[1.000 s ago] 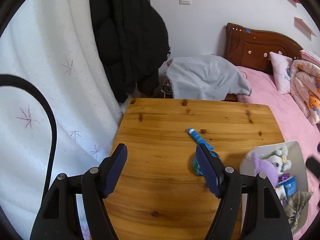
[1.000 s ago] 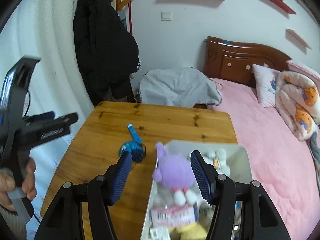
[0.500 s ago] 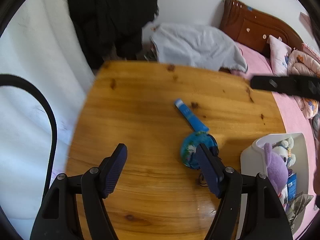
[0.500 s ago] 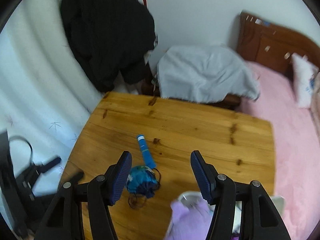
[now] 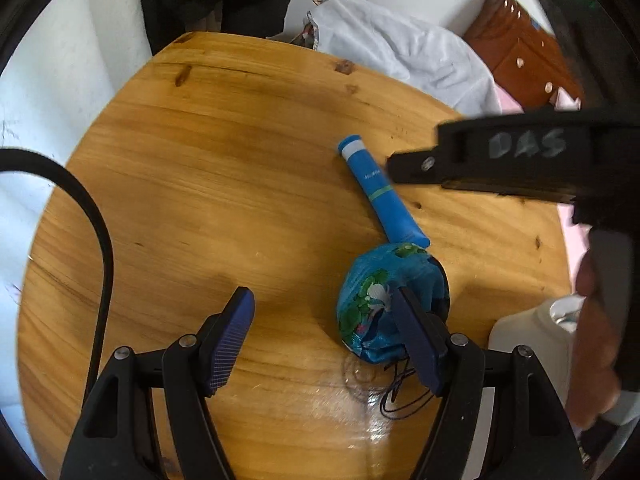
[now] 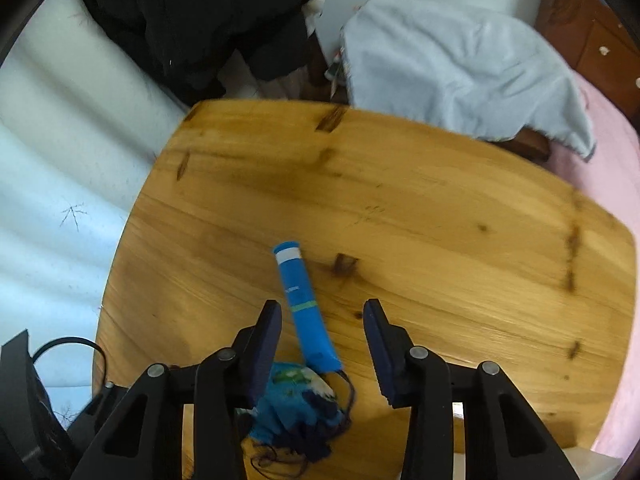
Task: Organize objects
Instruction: 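Grasp the blue-green pouch with the left tool while the right tool grasps the blue tube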
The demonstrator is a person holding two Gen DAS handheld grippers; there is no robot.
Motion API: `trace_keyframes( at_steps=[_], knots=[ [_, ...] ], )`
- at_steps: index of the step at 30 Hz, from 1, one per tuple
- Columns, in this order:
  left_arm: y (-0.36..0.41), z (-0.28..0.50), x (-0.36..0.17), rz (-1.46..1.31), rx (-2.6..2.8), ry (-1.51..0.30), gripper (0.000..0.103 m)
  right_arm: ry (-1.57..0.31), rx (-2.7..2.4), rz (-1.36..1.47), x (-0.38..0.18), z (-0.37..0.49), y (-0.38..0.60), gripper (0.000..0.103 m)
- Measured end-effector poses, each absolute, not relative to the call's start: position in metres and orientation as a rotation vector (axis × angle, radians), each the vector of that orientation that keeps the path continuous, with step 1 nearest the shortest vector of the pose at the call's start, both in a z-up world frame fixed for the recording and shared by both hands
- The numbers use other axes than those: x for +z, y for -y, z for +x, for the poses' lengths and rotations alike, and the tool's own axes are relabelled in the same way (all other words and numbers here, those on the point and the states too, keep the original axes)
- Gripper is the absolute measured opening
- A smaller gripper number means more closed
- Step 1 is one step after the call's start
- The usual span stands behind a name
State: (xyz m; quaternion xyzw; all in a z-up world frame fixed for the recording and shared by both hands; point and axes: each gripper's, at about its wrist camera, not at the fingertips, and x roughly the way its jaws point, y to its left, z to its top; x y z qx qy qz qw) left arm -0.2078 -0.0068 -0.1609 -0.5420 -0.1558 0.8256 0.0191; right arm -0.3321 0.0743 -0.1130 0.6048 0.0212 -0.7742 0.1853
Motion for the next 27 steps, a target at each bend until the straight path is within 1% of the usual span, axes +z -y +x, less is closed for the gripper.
trace_keyframes(
  at_steps=[5,6,7,9,10,11,12,14,16,20,27],
  knots=[
    [0.008,-0.208,-0.163,-1.674,2.567,0.528,0.079,-0.107,-2.129,1.751,-0.134,-0.341,-0.062,0.043],
    [0.009,-0.208,-0.163,-1.673,2.568,0.53,0.08,-0.116,-2.124,1.761,-0.138,-0.342,-0.061,0.042],
    [0.009,-0.208,-0.164,-1.673,2.567,0.533,0.08,-0.128,-2.119,1.777,-0.142,-0.343,-0.059,0.037],
    [0.009,-0.208,-0.164,-1.673,2.566,0.534,0.08,-0.136,-2.099,1.806,-0.149,-0.345,-0.057,0.033],
    [0.009,-0.208,-0.164,-1.674,2.566,0.534,0.08,-0.145,-2.091,1.817,-0.152,-0.346,-0.056,0.029],
    [0.008,-0.208,-0.163,-1.675,2.564,0.532,0.08,-0.158,-2.084,1.828,-0.154,-0.345,-0.055,0.028],
    [0.007,-0.208,-0.163,-1.672,2.559,0.531,0.08,-0.177,-2.094,1.819,-0.153,-0.345,-0.053,0.025],
    [0.004,-0.208,-0.161,-1.662,2.547,0.529,0.08,-0.204,-2.099,1.823,-0.154,-0.344,-0.053,0.023],
    [0.0,-0.209,-0.16,-1.658,2.537,0.518,0.08,-0.197,-2.117,1.839,-0.155,-0.344,-0.057,0.02],
    [-0.01,-0.214,-0.165,-1.675,2.524,0.475,0.08,-0.156,-2.145,1.872,-0.156,-0.347,-0.068,0.02],
    [-0.02,-0.222,-0.165,-1.668,2.519,0.472,0.08,-0.003,-2.23,1.857,-0.138,-0.349,-0.097,0.02]
  ],
)
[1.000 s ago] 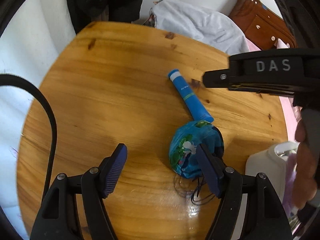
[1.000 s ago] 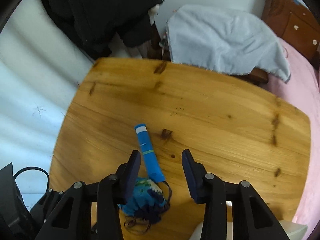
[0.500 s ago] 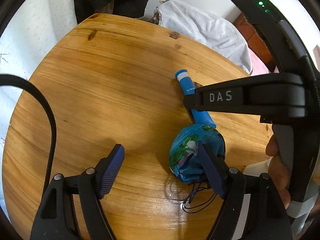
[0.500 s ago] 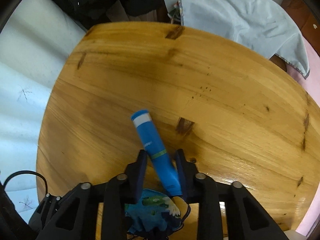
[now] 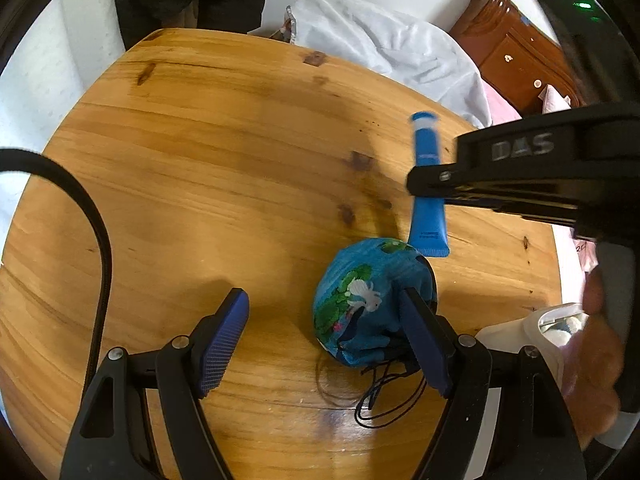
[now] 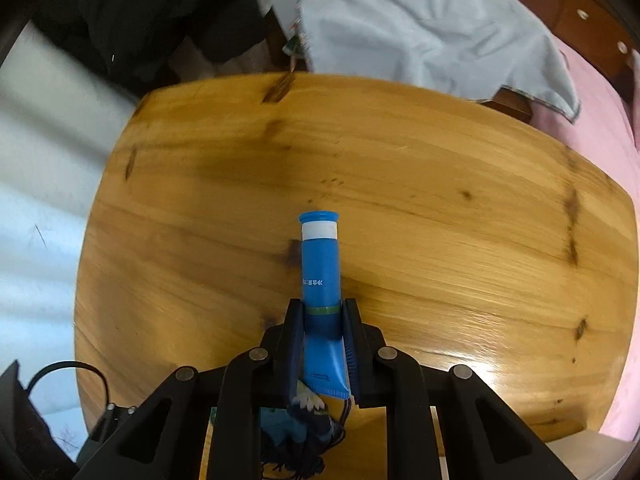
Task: Organize objects
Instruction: 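Grasp the blue-green pouch with the left tool while the right tool grasps the blue tube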
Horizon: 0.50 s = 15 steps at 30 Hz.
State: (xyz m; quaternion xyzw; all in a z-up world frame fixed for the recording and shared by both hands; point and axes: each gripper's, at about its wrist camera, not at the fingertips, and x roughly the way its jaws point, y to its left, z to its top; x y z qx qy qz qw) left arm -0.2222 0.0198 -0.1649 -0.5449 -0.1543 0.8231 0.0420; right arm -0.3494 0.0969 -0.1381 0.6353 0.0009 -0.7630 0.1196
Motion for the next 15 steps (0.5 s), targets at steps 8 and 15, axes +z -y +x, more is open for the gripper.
trace_keyframes(
  at_steps=[8,15],
  knots=[
    [-0.031,-0.222,-0.16,-1.61,2.48,0.51,0.041,0.183,-2.297,1.797,-0.11,-0.339,-0.129,0.019],
    [-0.039,-0.216,-0.147,-1.542,2.544,0.414,0.029,0.254,-2.323,1.749,-0.096,-0.329,-0.146,0.019]
  ],
)
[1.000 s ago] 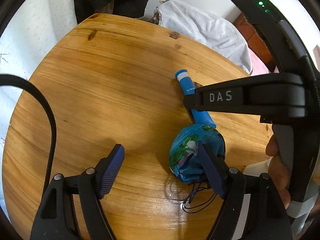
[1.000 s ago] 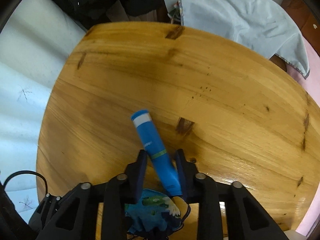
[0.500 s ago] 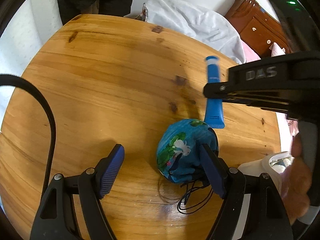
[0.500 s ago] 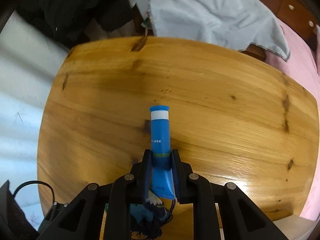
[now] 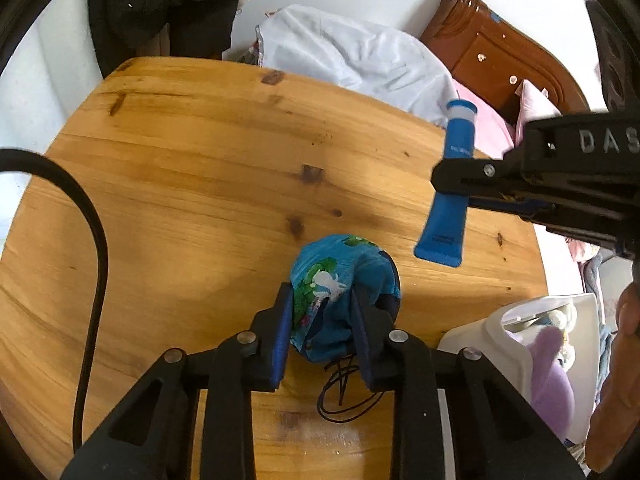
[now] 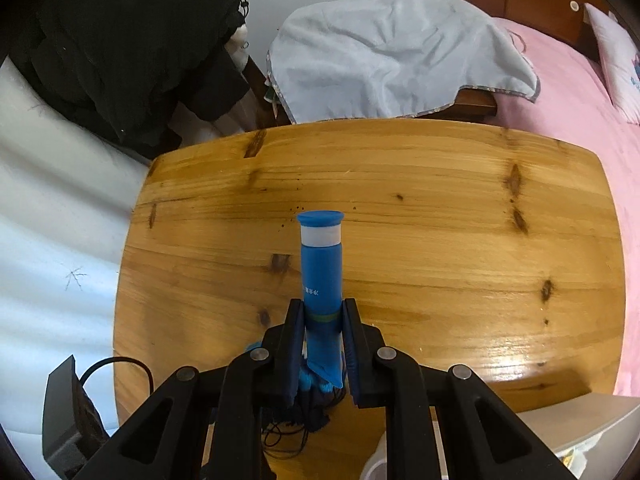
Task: Organize objects
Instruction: 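Grasp the blue-green pouch with the left tool while the right tool grasps the blue tube, then lift the pouch and tube and carry both over the white tray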
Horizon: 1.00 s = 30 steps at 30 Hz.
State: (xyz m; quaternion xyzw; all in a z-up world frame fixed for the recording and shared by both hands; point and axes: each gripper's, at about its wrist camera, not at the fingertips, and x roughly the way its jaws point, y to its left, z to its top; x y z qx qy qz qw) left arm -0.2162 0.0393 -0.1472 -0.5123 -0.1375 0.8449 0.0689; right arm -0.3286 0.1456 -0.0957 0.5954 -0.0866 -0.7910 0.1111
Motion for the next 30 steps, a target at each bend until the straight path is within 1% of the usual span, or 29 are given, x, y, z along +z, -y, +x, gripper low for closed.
trace_keyframes(
  at_steps=[5,10,17,23,30],
  knots=[
    [-0.032,-0.201,-0.114,-1.415,2.611,0.38,0.029,0.271,-2.342,1.683,-0.08,-0.311,-0.153,0.019],
    [-0.024,-0.171,-0.061,-1.253,2.682,0.336,0.029,0.295,-2.367,1.567,-0.049,-0.288,-0.158,0.019],
    [-0.025,-0.132,0.014,-1.037,2.701,0.322,0.029,0.314,-2.41,1.347,0.021,-0.236,-0.165,0.019],
    [-0.048,-0.1,0.073,-0.861,2.672,0.28,0.029,0.322,-2.477,1.165,0.081,-0.167,-0.194,0.019],
    [-0.085,-0.079,0.104,-0.79,2.604,0.199,0.029,0.395,-2.582,1.053,0.112,-0.08,-0.25,0.019]
  ],
)
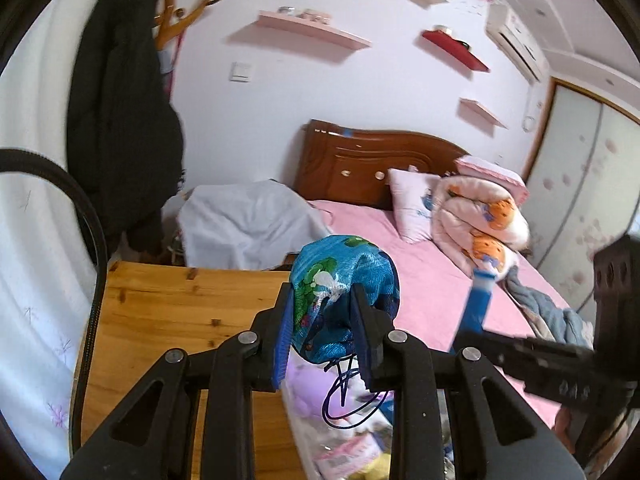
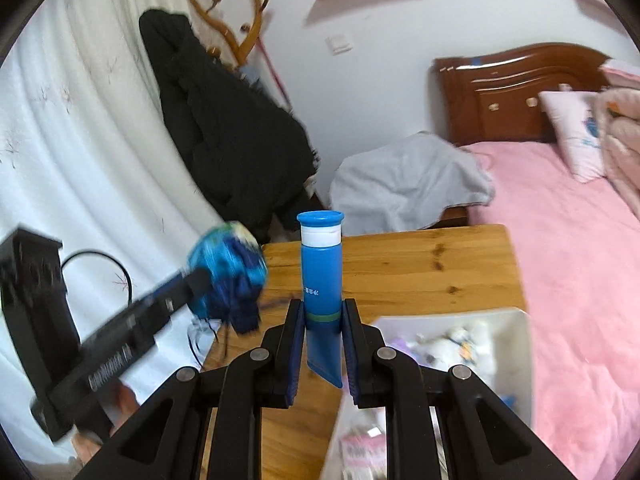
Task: Organize objects
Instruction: 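Lift the pouch and tube and carry both over the white tray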
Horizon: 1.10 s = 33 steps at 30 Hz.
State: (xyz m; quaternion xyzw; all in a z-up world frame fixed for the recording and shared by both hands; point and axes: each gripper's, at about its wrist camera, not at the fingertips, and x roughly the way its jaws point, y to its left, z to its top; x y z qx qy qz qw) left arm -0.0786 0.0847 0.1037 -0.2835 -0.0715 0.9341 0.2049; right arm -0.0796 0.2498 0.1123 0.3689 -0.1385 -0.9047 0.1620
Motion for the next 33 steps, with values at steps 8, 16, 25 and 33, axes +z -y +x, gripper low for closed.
trace_keyframes(
  at_steps=[8,16,25,33],
  knots=[
    [-0.138,-0.067,0.086,-0.951,2.494,0.076,0.029,0.54,-2.652,1.077,0.094,-0.001,-0.291,0.019],
    [-0.183,-0.055,0.058,-1.064,2.444,-0.053,0.029,0.665,-2.718,1.135,0.054,0.049,-0.308,0.019],
    [-0.209,-0.047,0.04,-1.103,2.443,-0.169,0.029,0.653,-2.757,1.179,0.032,0.063,-0.312,0.019],
    [-0.218,-0.053,0.025,-1.173,2.42,-0.206,0.03,0.673,-2.718,1.243,0.014,0.056,-0.314,0.019]
  ],
)
